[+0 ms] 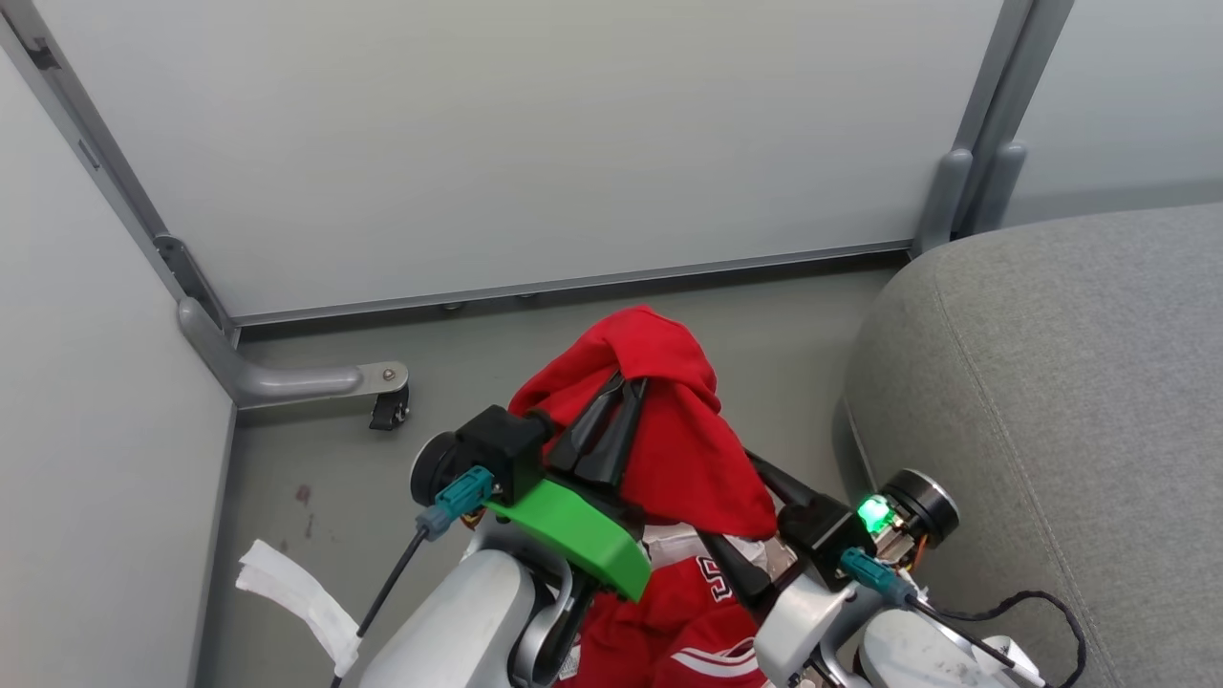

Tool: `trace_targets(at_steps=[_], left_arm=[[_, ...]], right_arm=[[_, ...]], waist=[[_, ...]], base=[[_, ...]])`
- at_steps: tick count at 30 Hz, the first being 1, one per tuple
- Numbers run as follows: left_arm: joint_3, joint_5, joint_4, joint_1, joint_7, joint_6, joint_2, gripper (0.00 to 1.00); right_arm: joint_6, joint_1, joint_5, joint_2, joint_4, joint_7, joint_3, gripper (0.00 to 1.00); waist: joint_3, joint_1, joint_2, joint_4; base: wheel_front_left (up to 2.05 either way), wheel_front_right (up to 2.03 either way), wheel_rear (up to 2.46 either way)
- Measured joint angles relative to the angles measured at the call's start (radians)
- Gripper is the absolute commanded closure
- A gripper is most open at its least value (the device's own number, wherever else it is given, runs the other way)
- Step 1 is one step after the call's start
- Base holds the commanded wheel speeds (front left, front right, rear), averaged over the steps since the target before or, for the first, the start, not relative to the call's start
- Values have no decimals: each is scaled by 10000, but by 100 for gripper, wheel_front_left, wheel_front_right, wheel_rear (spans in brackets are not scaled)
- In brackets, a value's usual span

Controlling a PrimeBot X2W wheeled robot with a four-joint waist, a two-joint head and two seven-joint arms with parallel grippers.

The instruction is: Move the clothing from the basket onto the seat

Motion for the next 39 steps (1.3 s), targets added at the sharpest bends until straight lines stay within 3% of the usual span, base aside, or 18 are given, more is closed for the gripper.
trace_targets(at_steps=[1,13,25,27,28,39], left_arm=[[-84,-69,-31,-5,0,25,0,100],[-803,-828,-276,-177,35,395,8,100],[-825,-905,-209,-193,65,491,8,100],[-719,-794,-211,-193,61,556,6,11],[-665,-773,-213,-194,61,570,6,0],[261,163,61,92,-6,466,-4,0]], right_arm=[[0,-98,50,69,213,-6,92,100],[0,-449,1154,518,2025,-25,594,100],[0,-280,1576,550,2048,-33,522,100],[0,-236,1593,550,1875,-33,430,100],[0,-204,1593,548,1760,-29,387,100],[0,199,1760,527,46,-6,-90,100]], waist=[[15,0,0,22],[121,0,0,250],[137,0,0,299],[138,0,0,258],[138,0,0,221],[180,1,0,-840]], base=[[0,0,0],[0,0,0],[0,0,0],[0,0,0],[0,0,0],[0,0,0]])
